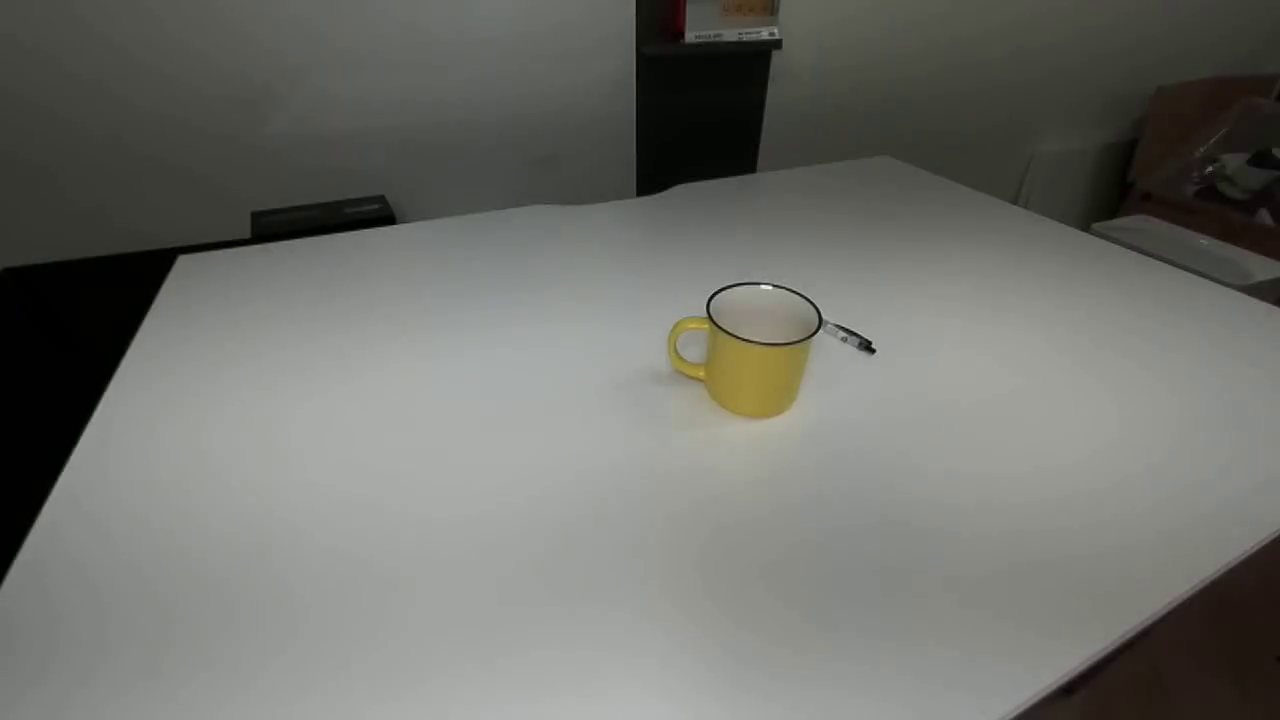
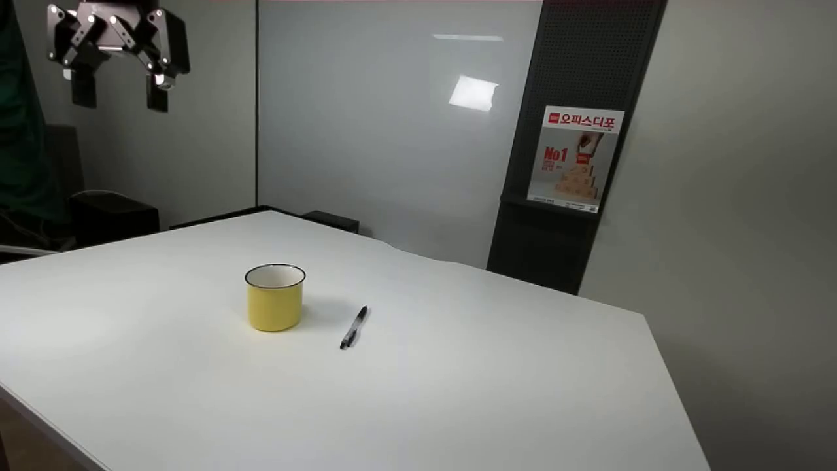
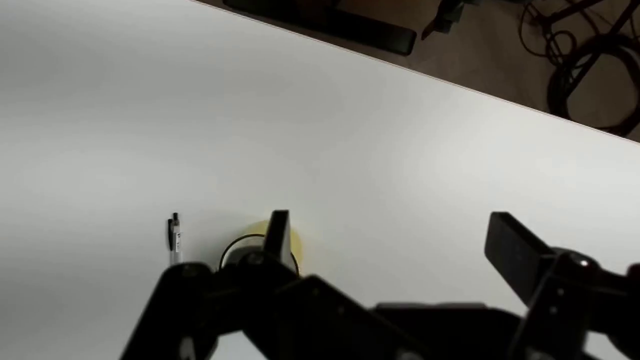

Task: Put the pen in the cup

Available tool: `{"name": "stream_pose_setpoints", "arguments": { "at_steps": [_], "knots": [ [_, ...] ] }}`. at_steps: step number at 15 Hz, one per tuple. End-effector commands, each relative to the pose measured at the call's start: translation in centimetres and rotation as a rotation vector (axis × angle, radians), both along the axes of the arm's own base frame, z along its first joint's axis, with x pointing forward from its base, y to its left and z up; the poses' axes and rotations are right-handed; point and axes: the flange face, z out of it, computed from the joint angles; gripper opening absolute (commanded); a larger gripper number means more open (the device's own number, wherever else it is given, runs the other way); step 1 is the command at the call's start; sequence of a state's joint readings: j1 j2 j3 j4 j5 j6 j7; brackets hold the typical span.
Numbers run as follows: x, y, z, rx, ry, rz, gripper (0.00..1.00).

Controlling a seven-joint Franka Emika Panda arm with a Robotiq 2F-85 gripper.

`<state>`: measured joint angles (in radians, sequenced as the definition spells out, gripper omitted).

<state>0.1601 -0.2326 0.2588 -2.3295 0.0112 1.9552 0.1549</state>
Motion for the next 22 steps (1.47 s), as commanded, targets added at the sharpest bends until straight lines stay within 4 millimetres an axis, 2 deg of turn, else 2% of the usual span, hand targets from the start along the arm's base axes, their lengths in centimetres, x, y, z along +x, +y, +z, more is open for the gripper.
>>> {"name": "stream_pose_setpoints", "arguments": {
  "at_steps": [1,4,7,10,13,16,17,18,22],
  "knots": [
    [1.8,-2.8,0.2,-0.014,-0.063,-0.011,1.00],
    [4.1,-6.9,-0.1,-0.033,-0.125,0.007,1.00],
    [6.7,-12.3,-0.8,-0.018,-0.148,0.003,1.00],
    [9.1,-17.0,-2.0,0.017,-0.154,-0.012,1.00],
    [12.1,-20.5,-3.8,0.062,-0.165,0.015,1.00],
    [14.8,-22.5,-5.7,0.082,-0.172,0.071,1.00],
    [15.1,-22.7,-5.9,0.084,-0.163,0.061,1.00],
    [13.2,-22.2,-5.6,0.073,-0.167,0.055,1.00],
    [14.7,-22.6,-6.7,0.073,-0.158,0.062,1.00]
  ]
}}
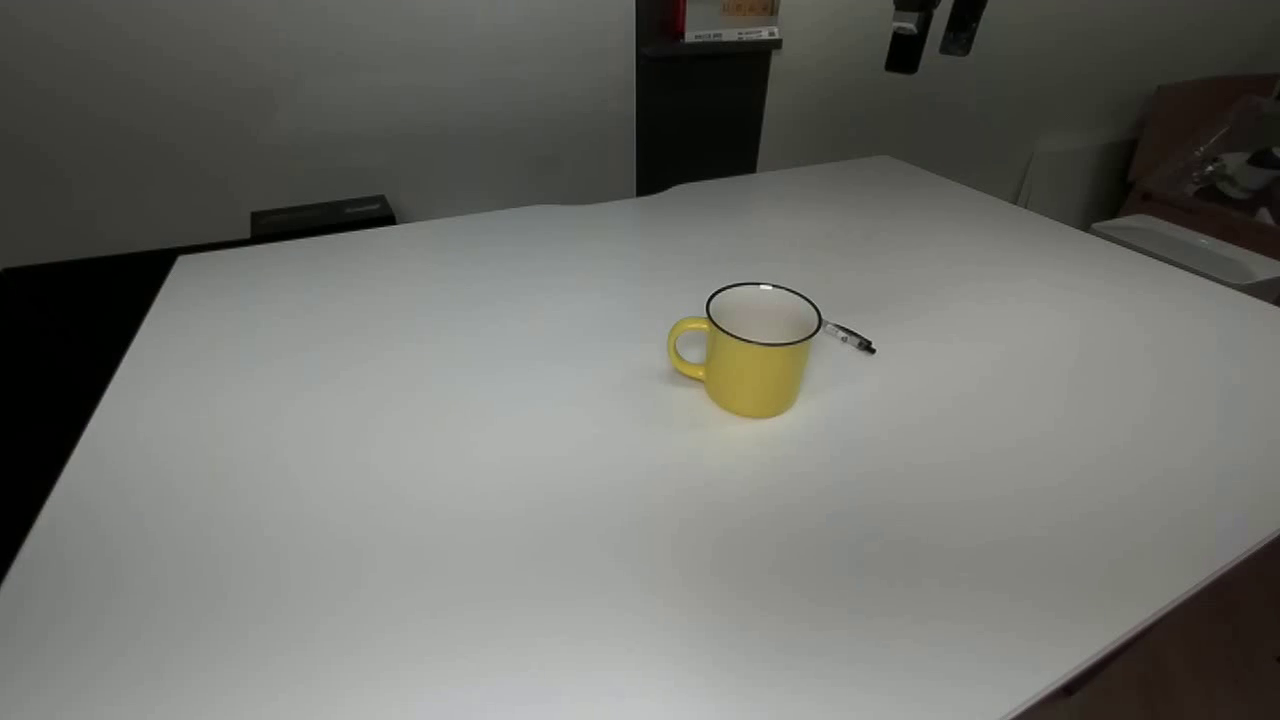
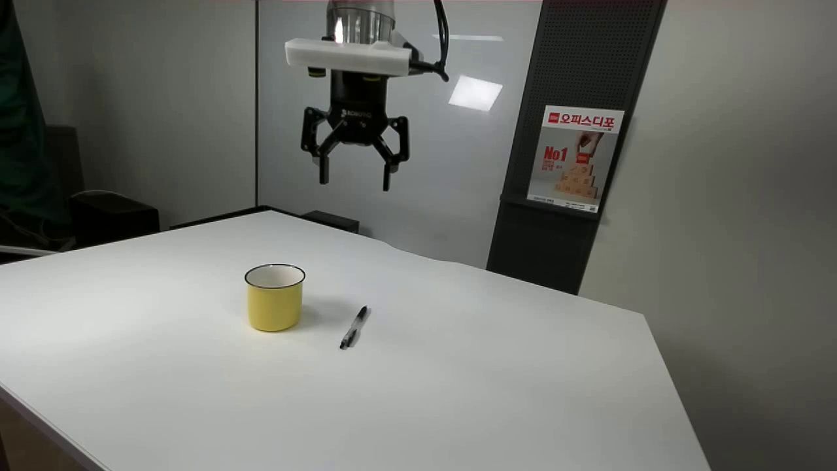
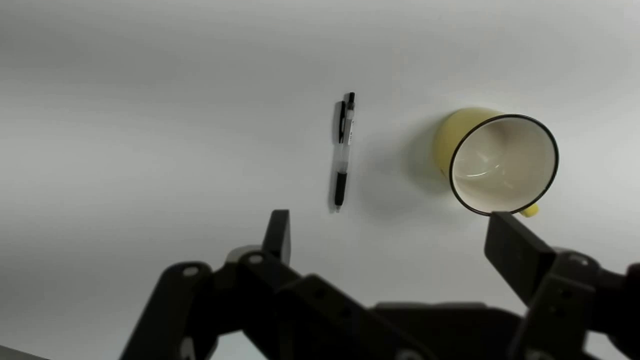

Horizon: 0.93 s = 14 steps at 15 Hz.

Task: Put the pen in the cup

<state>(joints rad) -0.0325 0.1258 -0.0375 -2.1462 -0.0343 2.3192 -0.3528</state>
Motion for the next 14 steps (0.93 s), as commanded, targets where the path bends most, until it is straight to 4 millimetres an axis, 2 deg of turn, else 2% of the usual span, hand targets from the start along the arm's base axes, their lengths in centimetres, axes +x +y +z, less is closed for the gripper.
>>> {"name": "stream_pose_setpoints", "arguments": {
  "at_steps": [1,4,6,14],
  "knots": [
    [-0.2,0.8,0.4,-0.035,-0.030,-0.009,1.00],
    [0.6,1.3,-0.5,-0.074,-0.091,0.010,1.00],
    [1.4,1.2,-1.7,-0.074,-0.111,-0.001,1.00],
    [4.7,0.2,-9.6,-0.010,-0.103,-0.056,1.00]
  ]
}}
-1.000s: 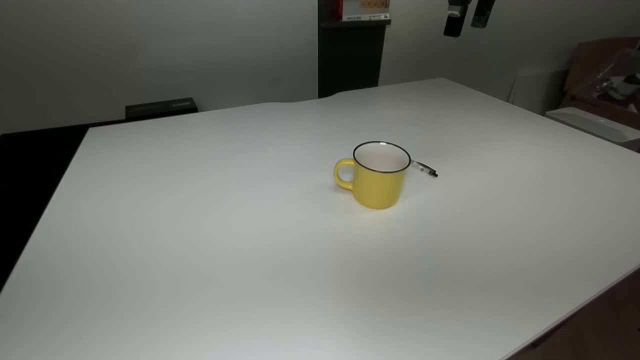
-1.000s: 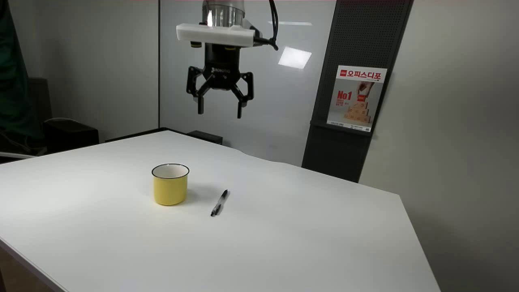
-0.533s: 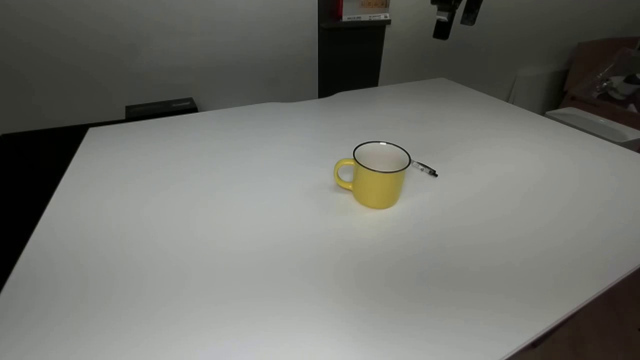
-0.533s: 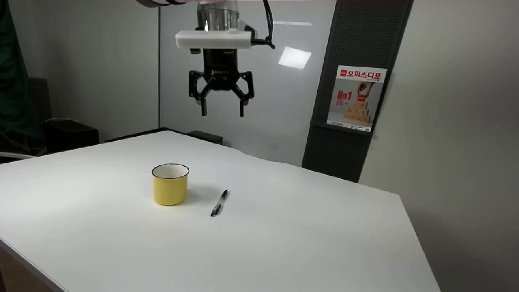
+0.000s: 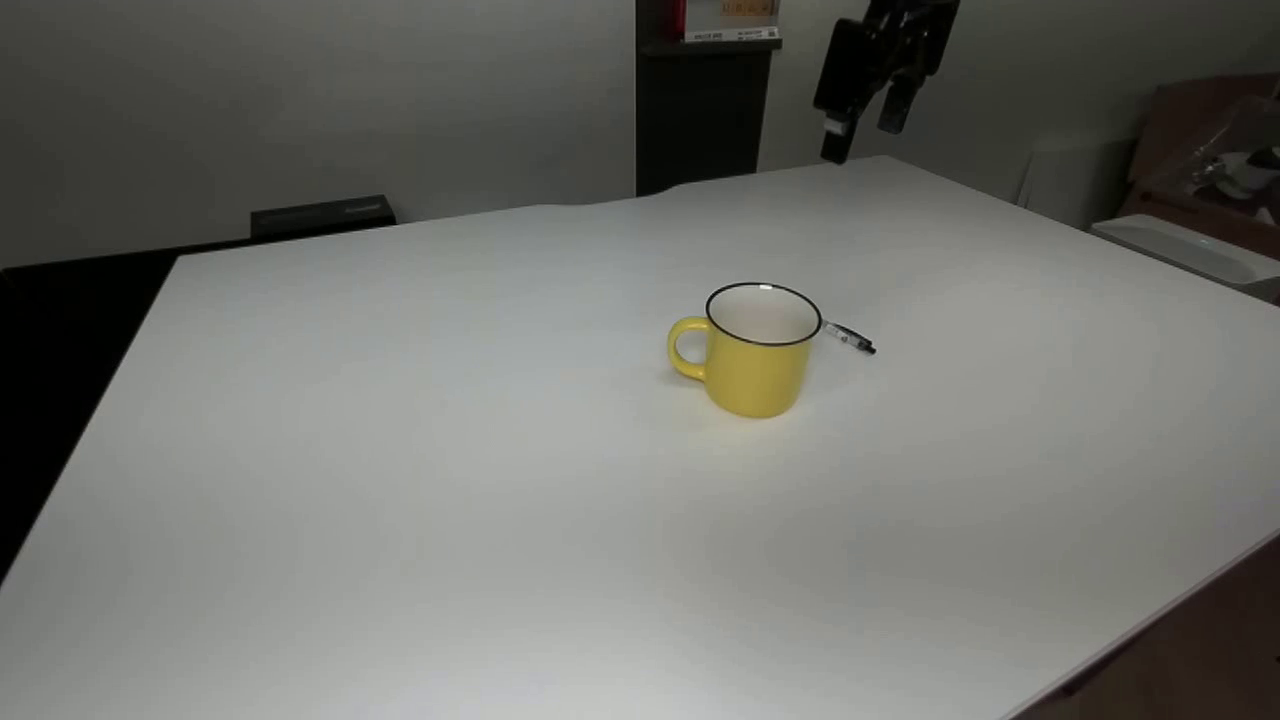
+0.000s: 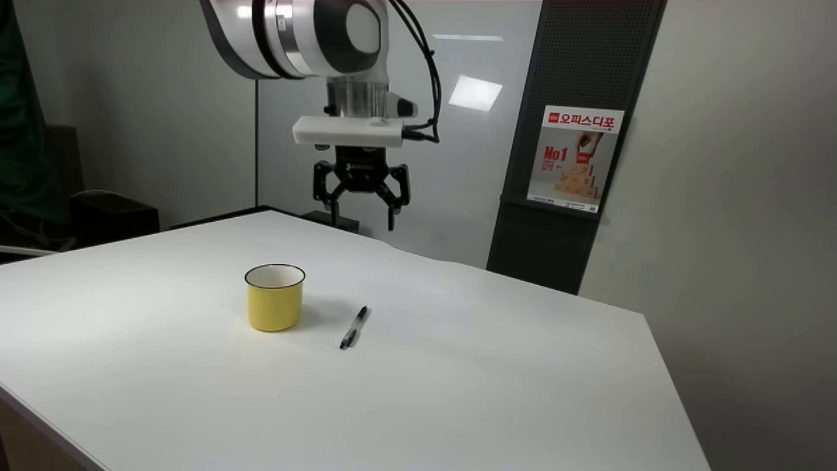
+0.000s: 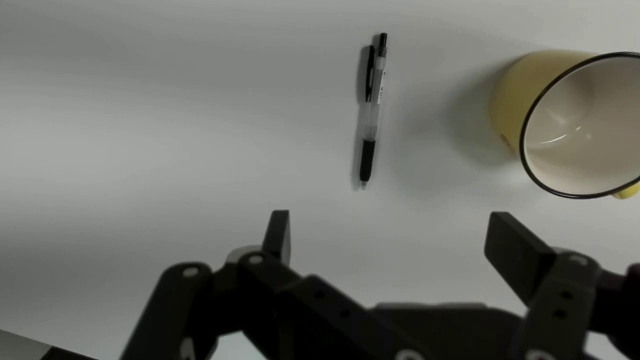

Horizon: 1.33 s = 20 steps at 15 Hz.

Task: Put the pen in the cup

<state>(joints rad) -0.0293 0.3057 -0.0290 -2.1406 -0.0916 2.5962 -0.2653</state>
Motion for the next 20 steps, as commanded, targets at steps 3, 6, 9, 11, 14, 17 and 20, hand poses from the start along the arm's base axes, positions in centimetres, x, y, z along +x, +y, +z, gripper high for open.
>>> {"name": "stream_pose_setpoints", "arguments": {
  "at_steps": [3,6,9,11,14,17,20],
  "knots": [
    [3.4,-1.1,-5.1,0.033,0.027,-0.056,1.00],
    [4.3,-1.3,-8.0,0.047,0.067,-0.070,1.00],
    [4.9,-1.4,-10.7,0.054,0.099,-0.085,1.00],
    [5.3,-1.1,-12.3,0.062,0.123,-0.083,1.00],
    [5.7,-0.8,-13.9,0.062,0.157,-0.081,1.00],
    [6.0,-0.7,-15.0,0.059,0.177,-0.079,1.00],
    [6.3,-0.8,-15.8,0.054,0.195,-0.080,1.00]
  ]
}}
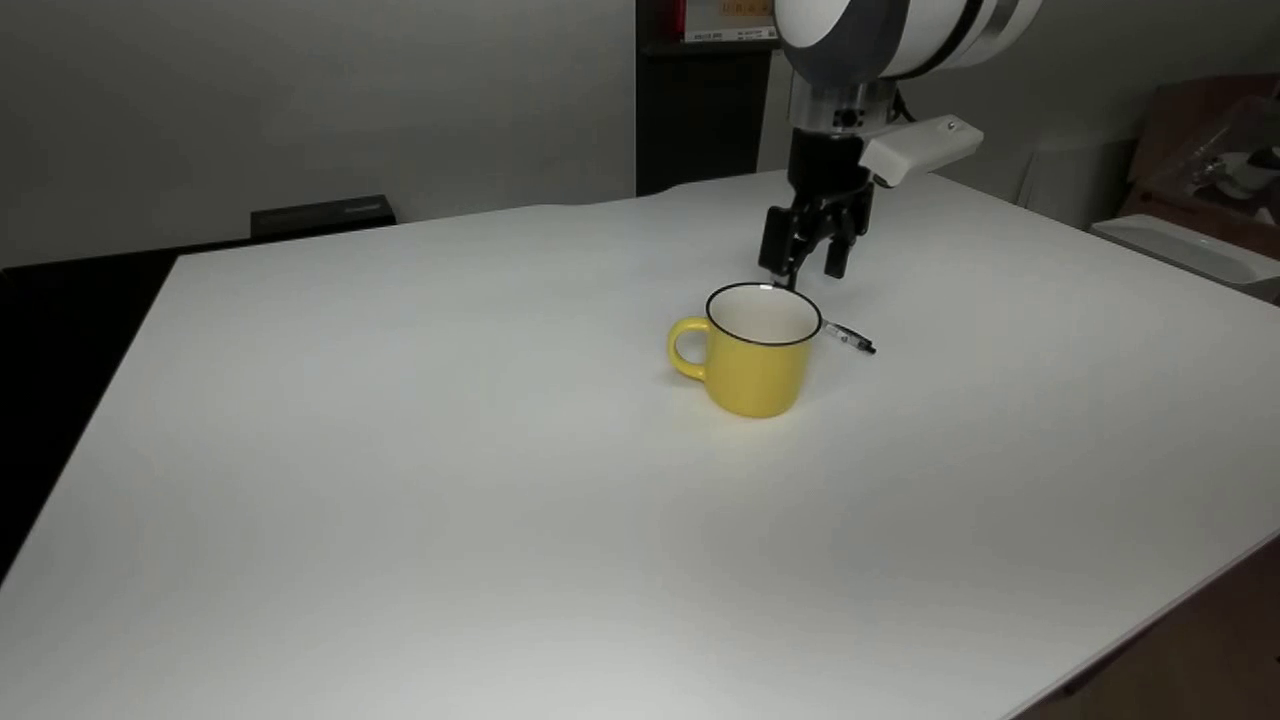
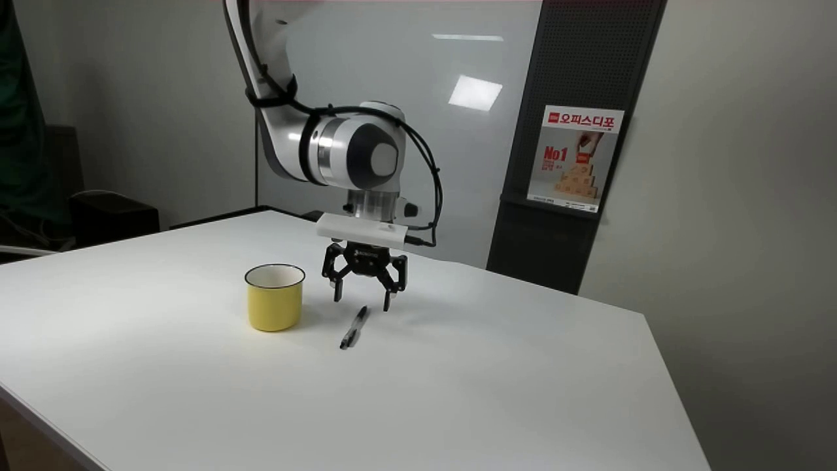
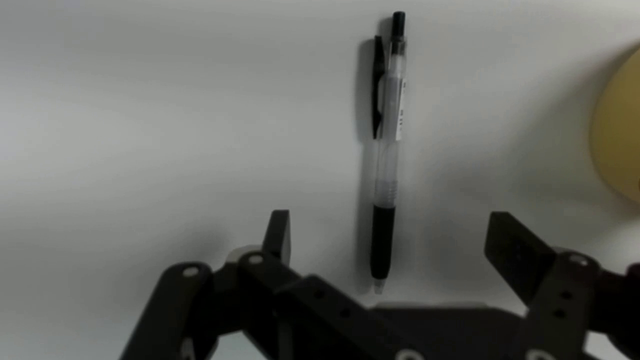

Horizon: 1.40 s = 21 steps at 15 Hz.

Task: Put the pen in the cup

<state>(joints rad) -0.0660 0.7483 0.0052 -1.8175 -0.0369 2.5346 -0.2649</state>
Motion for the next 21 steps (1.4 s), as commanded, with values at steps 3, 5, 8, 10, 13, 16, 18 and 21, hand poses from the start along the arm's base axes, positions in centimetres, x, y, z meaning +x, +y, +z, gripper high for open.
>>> {"name": "stream_pose_setpoints", "arguments": {
  "at_steps": [3,5,8,10,13,16,18,21],
  "knots": [
    [1.19,-0.15,-1.06,-0.002,0.036,-0.026,1.00],
    [1.26,-0.16,-1.30,-0.003,0.048,-0.027,1.00],
    [1.38,-0.21,-1.46,-0.007,0.057,-0.029,1.00],
    [1.50,-0.24,-1.51,-0.009,0.058,-0.032,0.74],
    [1.60,-0.31,-1.59,-0.014,0.067,-0.035,0.64],
    [1.55,-0.35,-1.55,-0.016,0.081,-0.037,0.42],
    [1.53,-0.37,-1.53,-0.017,0.090,-0.036,0.28],
    [1.56,-0.39,-1.45,-0.018,0.101,-0.034,0.08]
  ]
}}
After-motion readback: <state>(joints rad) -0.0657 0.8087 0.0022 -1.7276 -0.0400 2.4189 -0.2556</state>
